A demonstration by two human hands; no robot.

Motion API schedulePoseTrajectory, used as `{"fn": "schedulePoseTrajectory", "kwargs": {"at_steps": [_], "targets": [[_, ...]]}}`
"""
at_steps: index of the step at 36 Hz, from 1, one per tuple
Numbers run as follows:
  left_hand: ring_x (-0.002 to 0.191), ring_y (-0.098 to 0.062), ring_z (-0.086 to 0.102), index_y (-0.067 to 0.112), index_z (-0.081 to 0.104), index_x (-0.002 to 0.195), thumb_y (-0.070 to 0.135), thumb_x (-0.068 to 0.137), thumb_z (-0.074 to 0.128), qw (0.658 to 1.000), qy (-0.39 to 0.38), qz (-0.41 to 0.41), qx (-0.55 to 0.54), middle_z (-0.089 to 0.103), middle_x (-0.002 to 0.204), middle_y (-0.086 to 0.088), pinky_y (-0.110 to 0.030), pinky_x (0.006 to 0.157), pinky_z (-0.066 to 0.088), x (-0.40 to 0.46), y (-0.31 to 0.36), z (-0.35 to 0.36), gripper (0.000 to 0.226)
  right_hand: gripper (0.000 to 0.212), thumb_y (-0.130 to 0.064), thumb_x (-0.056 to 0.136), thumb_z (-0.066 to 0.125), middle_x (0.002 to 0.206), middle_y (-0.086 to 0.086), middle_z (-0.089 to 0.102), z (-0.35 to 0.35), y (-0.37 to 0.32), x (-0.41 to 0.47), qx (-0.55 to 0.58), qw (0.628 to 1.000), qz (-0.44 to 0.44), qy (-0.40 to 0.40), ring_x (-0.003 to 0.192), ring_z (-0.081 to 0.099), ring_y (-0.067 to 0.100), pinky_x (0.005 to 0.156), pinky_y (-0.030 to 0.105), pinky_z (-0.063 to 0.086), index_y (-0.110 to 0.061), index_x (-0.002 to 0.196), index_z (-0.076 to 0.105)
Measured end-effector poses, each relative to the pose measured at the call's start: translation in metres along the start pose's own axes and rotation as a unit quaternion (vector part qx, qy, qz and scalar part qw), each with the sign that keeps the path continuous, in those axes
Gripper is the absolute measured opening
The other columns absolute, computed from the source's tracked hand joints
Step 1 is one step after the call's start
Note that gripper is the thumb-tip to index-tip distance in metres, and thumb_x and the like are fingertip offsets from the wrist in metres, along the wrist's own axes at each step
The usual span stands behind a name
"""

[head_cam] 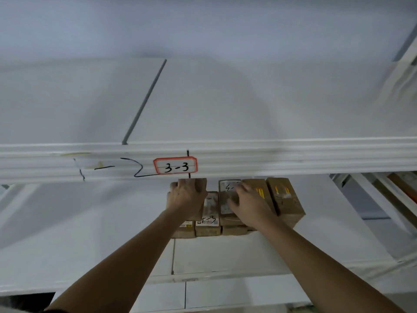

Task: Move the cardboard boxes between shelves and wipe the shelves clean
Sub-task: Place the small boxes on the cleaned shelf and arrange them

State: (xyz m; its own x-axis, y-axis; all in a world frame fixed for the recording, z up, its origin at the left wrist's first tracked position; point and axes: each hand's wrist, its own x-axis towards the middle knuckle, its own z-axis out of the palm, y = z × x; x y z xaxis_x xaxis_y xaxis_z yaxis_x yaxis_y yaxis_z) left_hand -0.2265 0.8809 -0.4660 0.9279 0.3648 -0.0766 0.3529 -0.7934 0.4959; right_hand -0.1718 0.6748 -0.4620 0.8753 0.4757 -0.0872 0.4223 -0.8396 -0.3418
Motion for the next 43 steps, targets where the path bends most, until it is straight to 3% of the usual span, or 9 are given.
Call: {"fn": "schedulePoseTrajectory", "kwargs": {"at_steps": [6,10,14,25,36,43], "targets": [[0.131,-0.039,0.039,0.030,0.027,0.147,0.062,0.100,0.042,0.999,0.018,0.016,-0.024,0.035,0.146,-0.005,-0.054,0.102,0.045,-0.008,-0.020,-0.013,0.059,0.083,-0.071,0.094,0.046,0.168,0.009,0.017,0.032,-0.016,0.029,-0.068,0.997,0.033,0.009,0.154,0.014,0.034,0.126,0.051,0.016,-0.025,0.160,0.023],[0.133,-0.038,0.039,0.030,0.028,0.149,0.064,0.101,0.038,0.999,0.016,0.032,-0.008,0.030,0.153,-0.003,-0.053,0.102,0.045,-0.011,-0.029,-0.010,0.060,0.080,-0.059,0.096,0.055,0.167,0.010,0.014,0.054,-0.017,0.034,-0.097,0.994,0.053,0.013,0.152,0.010,0.042,0.125,0.056,0.015,-0.026,0.160,0.018],[0.136,-0.038,0.036,0.032,0.030,0.149,0.064,0.099,0.043,0.999,0.001,0.044,0.000,0.023,0.158,-0.002,-0.054,0.105,0.046,-0.013,-0.034,-0.004,0.061,0.077,-0.056,0.100,0.045,0.168,0.011,0.009,0.057,-0.024,0.029,-0.104,0.993,0.047,0.017,0.154,0.005,0.043,0.126,0.055,0.011,-0.022,0.162,0.015],[0.143,-0.038,0.031,0.032,0.027,0.154,0.064,0.099,0.045,0.998,-0.023,0.047,0.022,0.014,0.166,-0.002,-0.057,0.108,0.045,-0.020,-0.047,0.005,0.067,0.085,-0.033,0.088,0.075,0.166,0.004,0.015,0.056,-0.042,0.029,-0.051,0.997,0.037,0.044,0.153,0.010,0.031,0.124,0.046,0.026,-0.025,0.158,0.028],[0.140,-0.042,0.035,0.031,0.027,0.153,0.059,0.097,0.048,0.994,-0.019,0.096,0.046,0.019,0.164,-0.005,-0.059,0.106,0.044,-0.032,-0.045,-0.012,0.066,0.084,-0.054,0.085,0.068,0.168,-0.007,0.010,0.007,-0.062,-0.030,0.061,0.993,0.081,0.056,0.152,0.017,0.034,0.120,0.050,0.033,-0.037,0.158,0.028],[0.139,-0.041,0.036,0.031,0.028,0.155,0.052,0.098,0.049,0.990,-0.013,0.126,0.057,0.018,0.163,-0.003,-0.057,0.106,0.043,-0.062,-0.007,-0.018,0.064,0.081,-0.051,0.082,0.068,0.166,-0.007,0.020,-0.027,-0.030,-0.091,0.071,0.988,0.108,0.089,0.149,0.022,0.029,0.117,0.039,0.032,-0.032,0.155,0.039]]}}
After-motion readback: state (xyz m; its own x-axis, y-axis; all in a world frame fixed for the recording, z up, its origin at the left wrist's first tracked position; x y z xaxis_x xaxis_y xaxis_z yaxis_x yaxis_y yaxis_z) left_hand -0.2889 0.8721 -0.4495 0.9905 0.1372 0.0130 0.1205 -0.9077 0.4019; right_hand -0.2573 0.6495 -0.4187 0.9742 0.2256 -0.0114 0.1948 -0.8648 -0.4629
